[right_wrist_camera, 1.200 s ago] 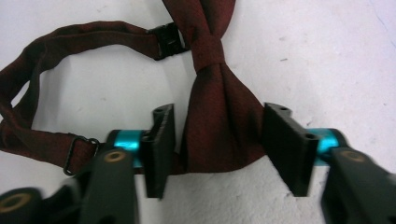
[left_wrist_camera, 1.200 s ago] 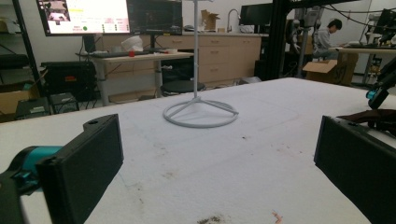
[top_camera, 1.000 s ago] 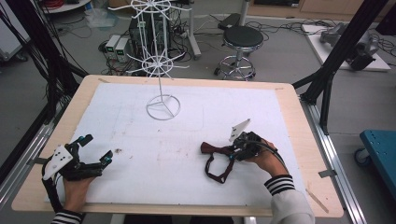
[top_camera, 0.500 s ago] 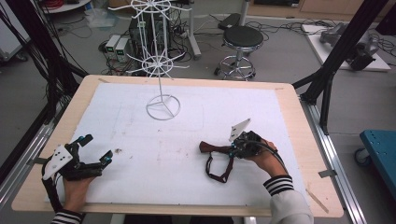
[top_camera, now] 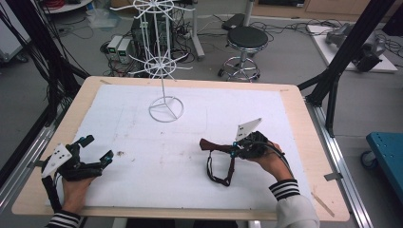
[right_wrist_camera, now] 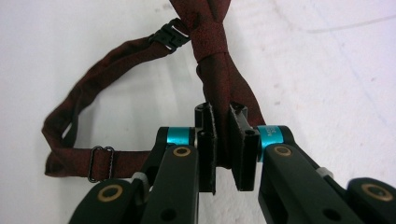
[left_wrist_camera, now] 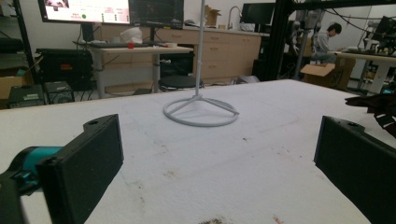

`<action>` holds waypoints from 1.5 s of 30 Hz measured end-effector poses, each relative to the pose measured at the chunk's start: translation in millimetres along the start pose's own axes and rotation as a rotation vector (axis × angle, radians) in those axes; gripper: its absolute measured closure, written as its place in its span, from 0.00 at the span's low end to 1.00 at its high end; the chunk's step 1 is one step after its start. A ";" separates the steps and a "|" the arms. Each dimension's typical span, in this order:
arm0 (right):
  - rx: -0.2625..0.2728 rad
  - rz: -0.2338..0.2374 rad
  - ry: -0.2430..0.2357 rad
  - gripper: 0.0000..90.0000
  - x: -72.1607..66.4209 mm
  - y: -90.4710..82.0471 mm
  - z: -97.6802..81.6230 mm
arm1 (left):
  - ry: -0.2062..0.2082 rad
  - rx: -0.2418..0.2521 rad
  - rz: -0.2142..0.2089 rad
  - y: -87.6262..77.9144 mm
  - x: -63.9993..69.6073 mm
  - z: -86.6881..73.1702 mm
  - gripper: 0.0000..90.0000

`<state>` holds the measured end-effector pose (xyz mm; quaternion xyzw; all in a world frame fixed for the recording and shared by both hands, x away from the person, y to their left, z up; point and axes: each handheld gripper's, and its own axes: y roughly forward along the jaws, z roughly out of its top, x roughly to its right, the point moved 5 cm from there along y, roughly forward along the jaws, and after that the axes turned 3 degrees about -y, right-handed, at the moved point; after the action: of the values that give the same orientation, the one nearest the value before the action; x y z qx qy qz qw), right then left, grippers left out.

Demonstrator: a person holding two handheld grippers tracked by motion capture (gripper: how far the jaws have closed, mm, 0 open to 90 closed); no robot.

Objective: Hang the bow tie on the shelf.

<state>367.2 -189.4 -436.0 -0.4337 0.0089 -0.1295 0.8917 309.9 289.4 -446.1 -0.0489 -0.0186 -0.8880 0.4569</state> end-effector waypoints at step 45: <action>0.320 0.068 -0.021 0.92 -16.9 5.5 78.7 | 0.145 -0.266 -0.453 89.1 73.5 79.2 0.02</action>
<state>362.2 -121.5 -392.8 -0.2868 -0.0063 -0.0945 0.9533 345.4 184.2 -360.8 -0.0394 0.1205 -0.9633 0.2365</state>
